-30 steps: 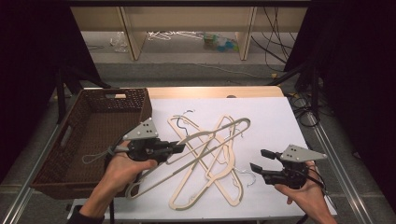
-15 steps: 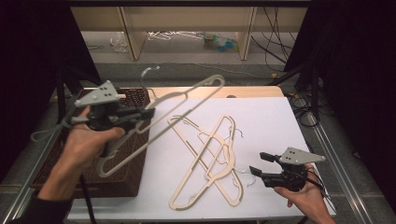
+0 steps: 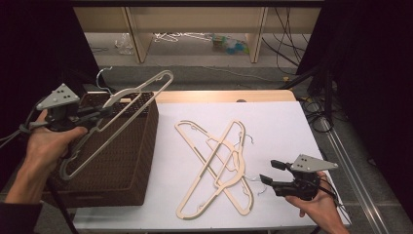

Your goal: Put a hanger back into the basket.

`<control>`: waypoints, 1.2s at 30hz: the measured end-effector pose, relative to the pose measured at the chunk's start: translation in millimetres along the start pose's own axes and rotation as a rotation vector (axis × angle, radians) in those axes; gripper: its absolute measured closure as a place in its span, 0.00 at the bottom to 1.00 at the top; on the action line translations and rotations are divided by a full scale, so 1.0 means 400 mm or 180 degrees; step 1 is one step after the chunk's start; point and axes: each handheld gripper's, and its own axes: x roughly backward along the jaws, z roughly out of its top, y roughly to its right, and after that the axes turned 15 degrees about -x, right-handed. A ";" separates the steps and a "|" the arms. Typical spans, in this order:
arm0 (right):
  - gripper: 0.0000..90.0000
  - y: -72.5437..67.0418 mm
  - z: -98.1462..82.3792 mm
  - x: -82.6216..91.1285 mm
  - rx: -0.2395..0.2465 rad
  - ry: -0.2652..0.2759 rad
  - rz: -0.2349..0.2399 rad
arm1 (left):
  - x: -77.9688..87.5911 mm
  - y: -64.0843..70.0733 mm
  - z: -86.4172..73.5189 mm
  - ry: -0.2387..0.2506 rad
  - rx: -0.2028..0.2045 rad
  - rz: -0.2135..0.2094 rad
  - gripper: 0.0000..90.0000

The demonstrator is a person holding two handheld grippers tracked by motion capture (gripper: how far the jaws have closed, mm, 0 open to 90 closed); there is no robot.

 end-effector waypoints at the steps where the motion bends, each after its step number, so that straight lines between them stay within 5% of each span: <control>1: 0.39 -0.001 -0.001 -0.002 -0.0027 0.0031 0.0029 | 0.001 -0.011 -0.016 -0.0022 -0.0015 0.0031 0.95; 12: 0.30 0.002 -0.005 -0.004 -0.0045 0.0027 -0.0035 | 0.017 -0.073 -0.125 -0.0082 0.0085 0.0156 0.95; 26: 0.30 0.001 -0.009 -0.008 -0.0028 0.0028 0.0023 | 0.001 -0.092 -0.224 -0.0187 -0.0058 0.0034 0.95; 36: 0.30 0.001 -0.013 -0.013 -0.0042 -0.0012 0.0013 | -0.034 -0.083 -0.283 -0.0381 0.0051 -0.0129 0.95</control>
